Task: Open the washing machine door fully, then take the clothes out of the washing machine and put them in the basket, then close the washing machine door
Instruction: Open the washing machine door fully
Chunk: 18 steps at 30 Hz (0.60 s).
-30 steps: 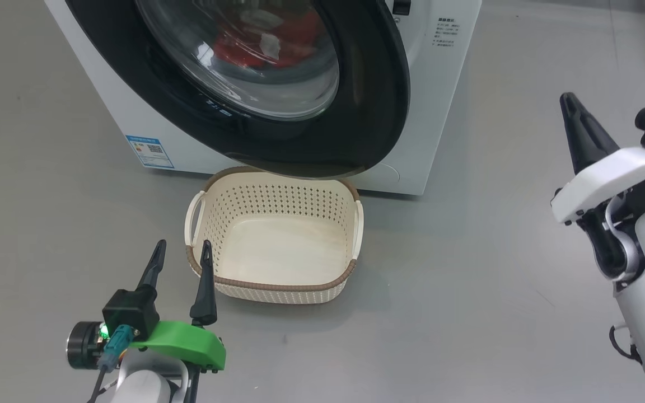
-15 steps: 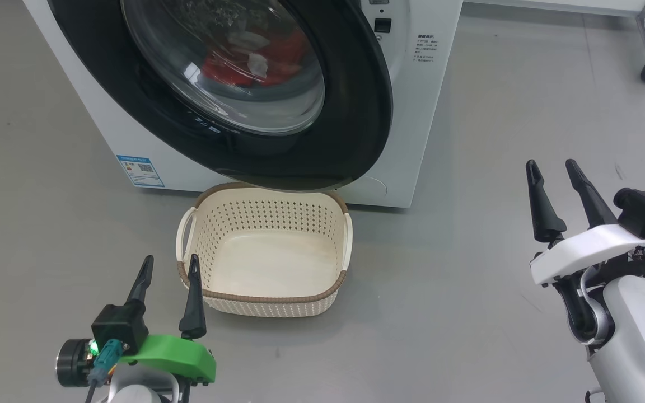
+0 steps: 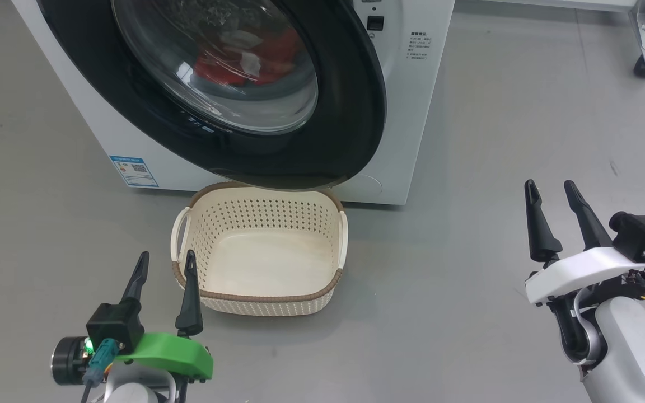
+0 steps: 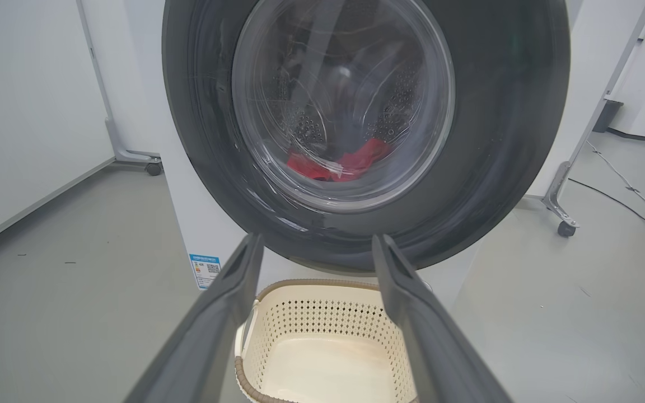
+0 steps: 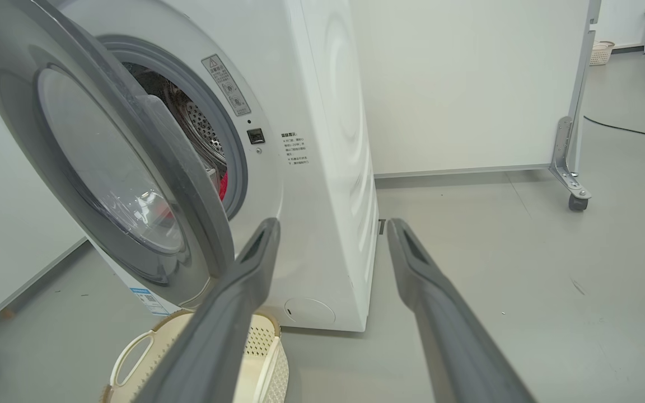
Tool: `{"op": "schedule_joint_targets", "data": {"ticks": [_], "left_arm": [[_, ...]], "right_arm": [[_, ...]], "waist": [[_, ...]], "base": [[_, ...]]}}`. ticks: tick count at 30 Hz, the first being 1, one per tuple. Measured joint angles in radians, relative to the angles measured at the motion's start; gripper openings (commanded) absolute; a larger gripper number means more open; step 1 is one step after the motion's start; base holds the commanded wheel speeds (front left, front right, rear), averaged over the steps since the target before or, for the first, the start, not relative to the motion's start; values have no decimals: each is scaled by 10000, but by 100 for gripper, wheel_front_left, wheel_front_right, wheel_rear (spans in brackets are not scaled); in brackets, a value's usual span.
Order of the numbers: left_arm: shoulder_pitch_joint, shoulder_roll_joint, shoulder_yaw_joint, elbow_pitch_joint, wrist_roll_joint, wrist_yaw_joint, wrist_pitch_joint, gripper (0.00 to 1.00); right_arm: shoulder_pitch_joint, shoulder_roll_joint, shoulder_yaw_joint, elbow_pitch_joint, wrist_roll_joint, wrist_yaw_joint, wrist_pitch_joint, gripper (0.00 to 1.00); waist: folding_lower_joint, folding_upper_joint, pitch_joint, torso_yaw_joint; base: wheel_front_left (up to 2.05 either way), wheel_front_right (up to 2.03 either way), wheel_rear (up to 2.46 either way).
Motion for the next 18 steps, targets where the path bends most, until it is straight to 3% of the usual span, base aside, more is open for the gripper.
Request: {"op": "schedule_joint_targets", "data": {"ticks": [18], "left_arm": [[5, 0, 69, -77, 63, -2, 0, 100]], "right_arm": [[141, 105, -77, -140, -52, -12, -121, 100]], "waist": [[0, 0, 156, -109]], "base": [[0, 0, 0]]}}
